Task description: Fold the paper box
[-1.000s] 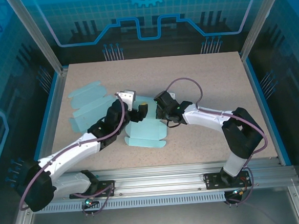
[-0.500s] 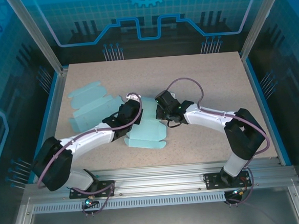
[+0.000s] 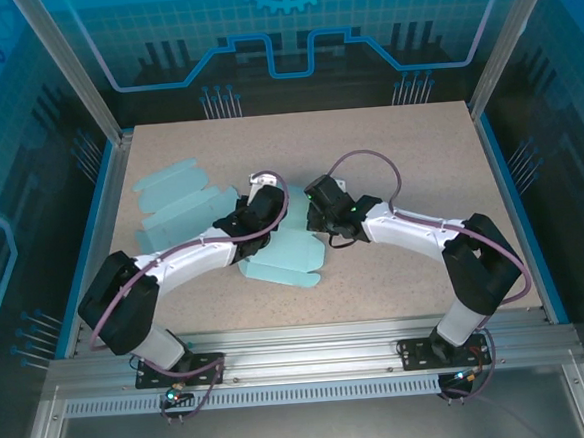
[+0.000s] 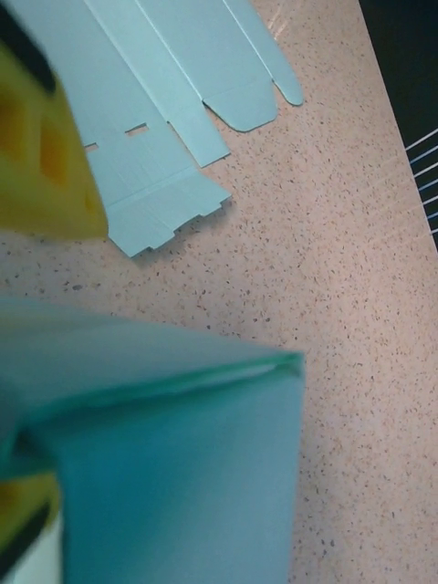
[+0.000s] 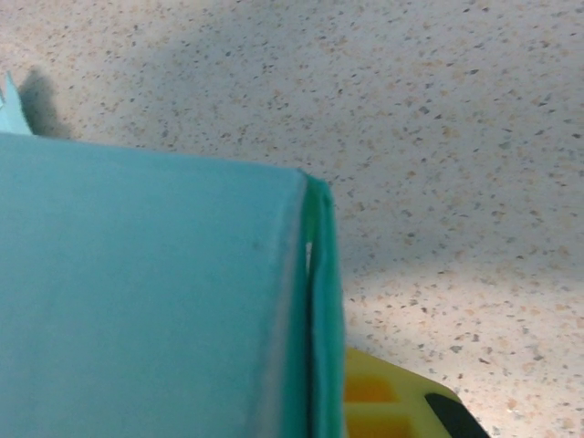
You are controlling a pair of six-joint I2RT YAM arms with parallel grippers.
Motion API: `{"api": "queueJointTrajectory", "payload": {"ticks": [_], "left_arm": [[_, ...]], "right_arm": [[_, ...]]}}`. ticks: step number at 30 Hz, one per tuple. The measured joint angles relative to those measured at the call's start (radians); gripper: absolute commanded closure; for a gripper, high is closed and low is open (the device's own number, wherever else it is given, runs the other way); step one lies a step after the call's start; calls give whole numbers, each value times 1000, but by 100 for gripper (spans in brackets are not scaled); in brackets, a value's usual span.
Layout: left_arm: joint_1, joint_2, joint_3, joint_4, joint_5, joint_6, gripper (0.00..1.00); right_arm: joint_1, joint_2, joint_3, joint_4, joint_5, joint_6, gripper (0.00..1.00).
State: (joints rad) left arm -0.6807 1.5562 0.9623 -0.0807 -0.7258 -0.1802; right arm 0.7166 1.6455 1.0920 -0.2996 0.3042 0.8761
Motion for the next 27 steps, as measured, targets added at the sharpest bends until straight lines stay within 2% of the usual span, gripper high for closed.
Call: {"api": "queueJointTrajectory", "payload": {"ticks": [3,7,11,14,21,27], "left_arm": [[1,-5,0,10,79,-10,25],[0,-64,-19,22,240,-14,1],[0,-159,-29,32,402,-30,1],[0,-225,-39,44,467,-46,1],[9,-324,-95,60,469,-62,1],[79,-341,-129,69,507,-119,1]], "right_arm": [[-6,0,0,-25,9,-1,100],[-23,0,5,-86,11,-13,100],[-60,0,34,-176,29,-51,100],[-98,0,65,-249,31,-98,100],[-193,9,172,-442,-97,-289,100],[-200,124,303,-631,-162,-464,100]]}}
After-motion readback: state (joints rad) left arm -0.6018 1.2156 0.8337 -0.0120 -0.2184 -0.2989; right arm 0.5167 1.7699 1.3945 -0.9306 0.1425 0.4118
